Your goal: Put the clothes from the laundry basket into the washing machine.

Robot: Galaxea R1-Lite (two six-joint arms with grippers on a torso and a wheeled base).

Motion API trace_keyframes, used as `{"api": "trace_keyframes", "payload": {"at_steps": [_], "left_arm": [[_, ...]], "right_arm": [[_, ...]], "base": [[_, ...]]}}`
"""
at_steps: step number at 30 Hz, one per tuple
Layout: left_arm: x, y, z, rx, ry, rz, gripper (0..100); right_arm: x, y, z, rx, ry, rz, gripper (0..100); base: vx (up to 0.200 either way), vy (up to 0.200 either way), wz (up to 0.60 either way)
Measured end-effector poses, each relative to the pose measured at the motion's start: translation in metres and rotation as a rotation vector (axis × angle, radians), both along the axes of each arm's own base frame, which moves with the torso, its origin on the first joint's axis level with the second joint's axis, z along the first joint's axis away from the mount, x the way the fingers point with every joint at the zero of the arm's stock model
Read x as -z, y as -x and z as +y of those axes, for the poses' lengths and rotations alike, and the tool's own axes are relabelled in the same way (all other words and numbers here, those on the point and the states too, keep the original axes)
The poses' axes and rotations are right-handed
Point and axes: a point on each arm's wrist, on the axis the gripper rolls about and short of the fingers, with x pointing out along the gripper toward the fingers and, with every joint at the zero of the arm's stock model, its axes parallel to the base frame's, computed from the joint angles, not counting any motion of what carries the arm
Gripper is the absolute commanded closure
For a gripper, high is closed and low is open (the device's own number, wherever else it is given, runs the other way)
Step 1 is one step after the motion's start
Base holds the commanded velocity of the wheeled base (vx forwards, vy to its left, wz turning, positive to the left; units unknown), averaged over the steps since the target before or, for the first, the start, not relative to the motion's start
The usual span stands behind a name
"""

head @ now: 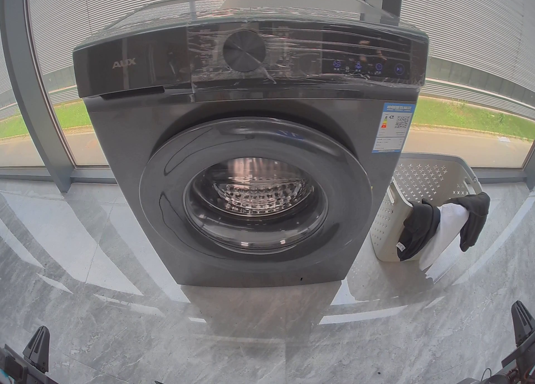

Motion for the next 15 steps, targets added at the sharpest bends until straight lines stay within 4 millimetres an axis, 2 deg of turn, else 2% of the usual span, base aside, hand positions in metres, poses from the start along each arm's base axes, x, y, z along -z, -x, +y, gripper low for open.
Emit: {"api": "trace_keyframes", "payload": {"at_steps": [15], "left_arm": [[0.0000, 0.0000, -0.0001, 0.003, -0.003, 0.000, 100]], "right_arm": [[-0.0002, 0.0000, 0.0000, 0.001, -0.003, -0.002, 0]], "base": [[0.000, 0.000, 0.00]]}}
